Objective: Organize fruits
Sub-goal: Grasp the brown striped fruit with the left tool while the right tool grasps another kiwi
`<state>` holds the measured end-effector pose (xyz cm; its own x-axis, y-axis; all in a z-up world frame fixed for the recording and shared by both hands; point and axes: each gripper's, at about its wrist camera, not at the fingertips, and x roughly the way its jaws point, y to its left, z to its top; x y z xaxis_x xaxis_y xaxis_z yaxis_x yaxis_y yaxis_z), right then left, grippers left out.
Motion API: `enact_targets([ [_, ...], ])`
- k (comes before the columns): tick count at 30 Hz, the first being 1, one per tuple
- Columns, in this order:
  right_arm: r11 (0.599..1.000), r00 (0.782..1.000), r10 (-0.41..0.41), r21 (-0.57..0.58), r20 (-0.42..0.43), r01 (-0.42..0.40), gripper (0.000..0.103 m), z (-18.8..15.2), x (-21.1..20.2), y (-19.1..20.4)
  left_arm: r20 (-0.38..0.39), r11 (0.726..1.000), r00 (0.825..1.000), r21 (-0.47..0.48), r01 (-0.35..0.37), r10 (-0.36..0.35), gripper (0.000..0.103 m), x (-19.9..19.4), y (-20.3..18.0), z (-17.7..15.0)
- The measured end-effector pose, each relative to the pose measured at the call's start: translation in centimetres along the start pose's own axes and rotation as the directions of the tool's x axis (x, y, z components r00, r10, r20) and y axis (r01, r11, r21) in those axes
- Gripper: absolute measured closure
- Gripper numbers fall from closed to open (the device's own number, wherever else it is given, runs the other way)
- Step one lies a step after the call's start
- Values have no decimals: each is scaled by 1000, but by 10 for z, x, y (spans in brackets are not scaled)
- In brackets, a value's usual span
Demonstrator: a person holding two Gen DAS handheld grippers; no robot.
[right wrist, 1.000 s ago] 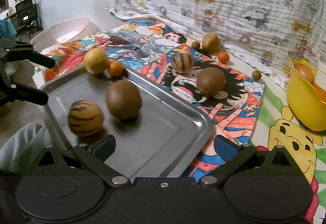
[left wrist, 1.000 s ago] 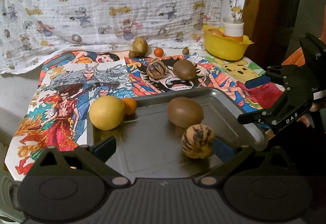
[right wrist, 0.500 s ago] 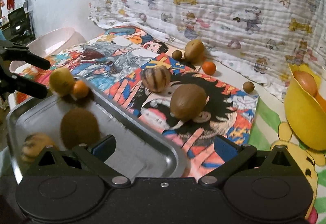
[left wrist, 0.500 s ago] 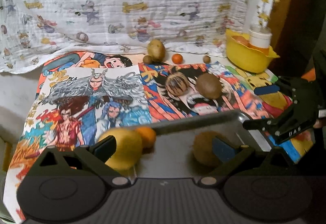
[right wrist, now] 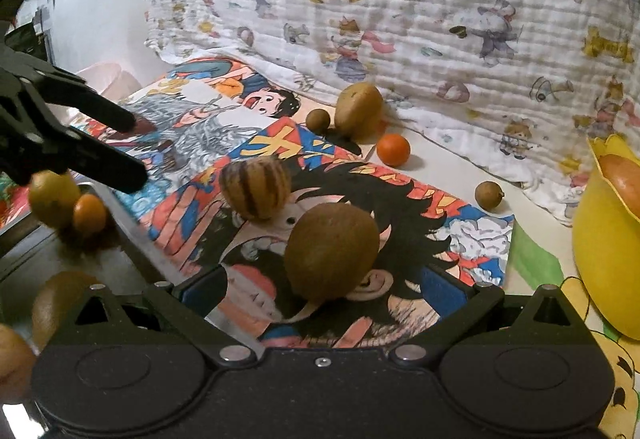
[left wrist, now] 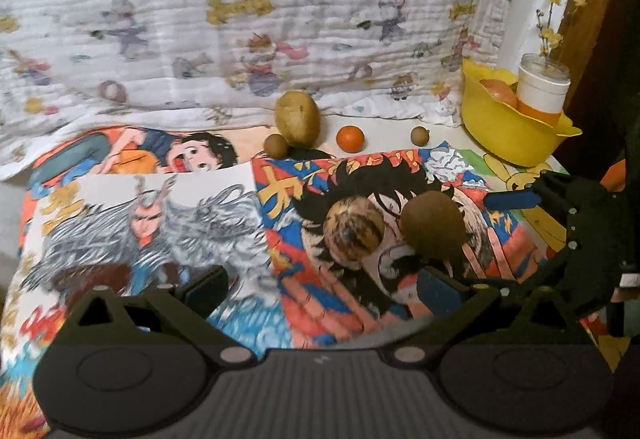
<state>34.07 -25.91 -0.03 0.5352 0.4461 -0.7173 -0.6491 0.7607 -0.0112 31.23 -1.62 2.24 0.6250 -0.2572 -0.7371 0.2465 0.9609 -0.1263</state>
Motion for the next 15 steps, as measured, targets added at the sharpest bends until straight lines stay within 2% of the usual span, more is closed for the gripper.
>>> enact_targets([
  [6, 1000, 1000, -9, -14, 5, 9, 2, 2, 13, -6, -37, 1000, 999, -11, 28, -28, 1, 37, 1, 13],
  [12, 1000, 1000, -1, -26, 0, 1, 11, 0, 20, -12, -62, 999, 997, -9, 50, -51, 2, 59, 4, 18],
  [15, 1000, 1000, 16, -25, -8, -16, 16, -1, 24, -13, -69, 998, 995, -6, 65, -66, 7, 65, 5, 19],
])
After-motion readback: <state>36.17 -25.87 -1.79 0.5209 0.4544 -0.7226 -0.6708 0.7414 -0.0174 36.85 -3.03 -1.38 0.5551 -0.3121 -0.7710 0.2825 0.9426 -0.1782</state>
